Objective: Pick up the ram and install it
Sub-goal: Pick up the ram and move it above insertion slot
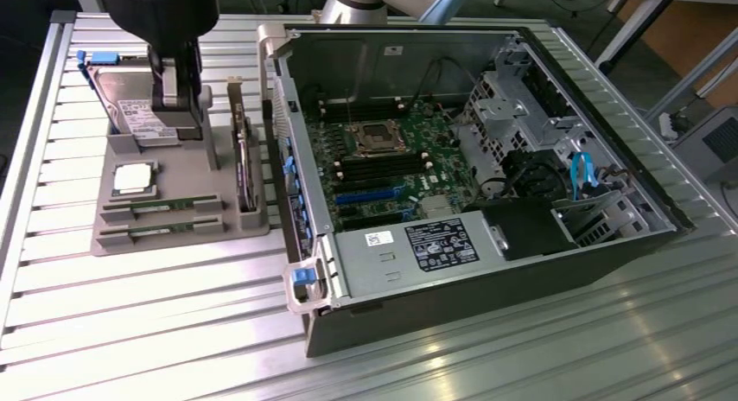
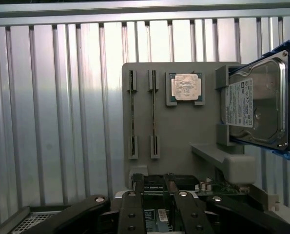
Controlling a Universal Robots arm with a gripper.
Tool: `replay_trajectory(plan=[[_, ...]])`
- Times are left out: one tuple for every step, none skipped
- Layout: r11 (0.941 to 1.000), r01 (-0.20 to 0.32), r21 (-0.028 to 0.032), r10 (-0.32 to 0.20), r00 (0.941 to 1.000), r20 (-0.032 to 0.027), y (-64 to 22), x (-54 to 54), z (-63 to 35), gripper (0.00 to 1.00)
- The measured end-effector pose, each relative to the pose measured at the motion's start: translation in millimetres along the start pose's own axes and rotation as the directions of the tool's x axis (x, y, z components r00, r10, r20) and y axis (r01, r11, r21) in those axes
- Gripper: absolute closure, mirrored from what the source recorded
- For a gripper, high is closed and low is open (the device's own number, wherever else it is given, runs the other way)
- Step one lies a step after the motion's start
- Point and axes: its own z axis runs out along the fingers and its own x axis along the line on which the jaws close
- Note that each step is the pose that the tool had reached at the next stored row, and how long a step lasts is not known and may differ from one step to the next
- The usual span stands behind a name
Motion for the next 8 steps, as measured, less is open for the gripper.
replay_trajectory(plan=[[1.0,0.0,0.0,0.0,1.0,-0.0001,0.1,0.0,0.2,0.7],[1.0,0.0,0.0,0.0,1.0,0.0,0.4,0.1,0.7,0.7],[1.0,0.0,-0.0001,0.0,1.0,-0.0001,0.8,0.1,1.1,0.7],[1.0,0.0,0.0,0.0,1.0,0.0,0.9,0.2,1.3,0.7],[1.0,0.0,0.0,0.0,1.0,-0.0001,1.0,0.2,1.5,0.7],[1.0,0.0,0.0,0.0,1.0,0.0,1.0,0.2,1.8,0.7],[1.0,0.0,0.0001,0.0,1.0,0.0,1.0,0.2,2.0,0.7],[1.0,0.0,0.0,0.0,1.0,-0.0001,1.0,0.3,2.2,0.7]])
